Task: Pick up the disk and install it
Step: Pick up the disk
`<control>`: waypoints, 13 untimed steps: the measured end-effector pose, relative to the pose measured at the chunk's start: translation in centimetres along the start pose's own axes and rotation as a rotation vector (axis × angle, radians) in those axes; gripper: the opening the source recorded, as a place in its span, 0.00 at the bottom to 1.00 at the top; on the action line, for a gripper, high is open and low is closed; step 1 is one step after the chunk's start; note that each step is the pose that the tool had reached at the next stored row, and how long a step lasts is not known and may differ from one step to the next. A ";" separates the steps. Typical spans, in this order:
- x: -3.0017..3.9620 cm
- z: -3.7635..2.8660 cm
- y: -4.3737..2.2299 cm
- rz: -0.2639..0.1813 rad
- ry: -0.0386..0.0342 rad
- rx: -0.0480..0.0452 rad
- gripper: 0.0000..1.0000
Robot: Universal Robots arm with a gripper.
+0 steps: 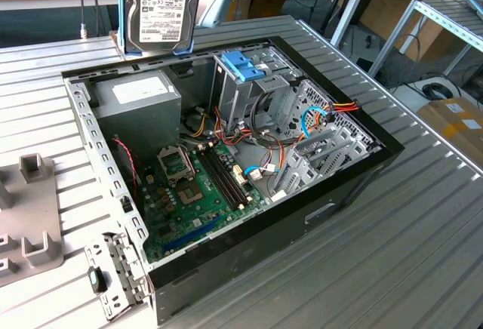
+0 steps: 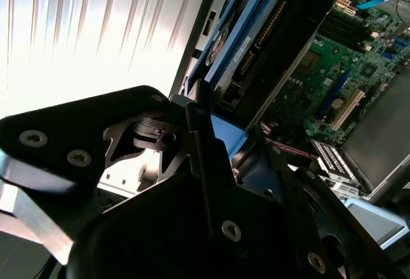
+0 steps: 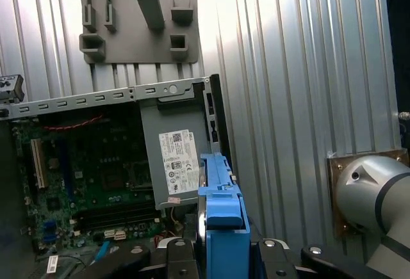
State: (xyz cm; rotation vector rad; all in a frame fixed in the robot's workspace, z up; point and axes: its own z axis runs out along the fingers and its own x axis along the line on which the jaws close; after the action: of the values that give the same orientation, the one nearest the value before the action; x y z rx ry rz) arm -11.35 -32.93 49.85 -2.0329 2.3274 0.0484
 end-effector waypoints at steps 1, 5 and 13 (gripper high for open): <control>-0.01 0.00 -0.06 0.000 0.0000 -0.0001 0.37; -0.04 0.00 -0.32 0.000 0.0001 0.0000 0.37; -0.12 0.02 -0.85 0.000 0.0001 0.0000 0.37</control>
State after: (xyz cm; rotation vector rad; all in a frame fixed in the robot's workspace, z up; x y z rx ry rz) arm -10.50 -32.92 49.84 -2.0330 2.3275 0.0484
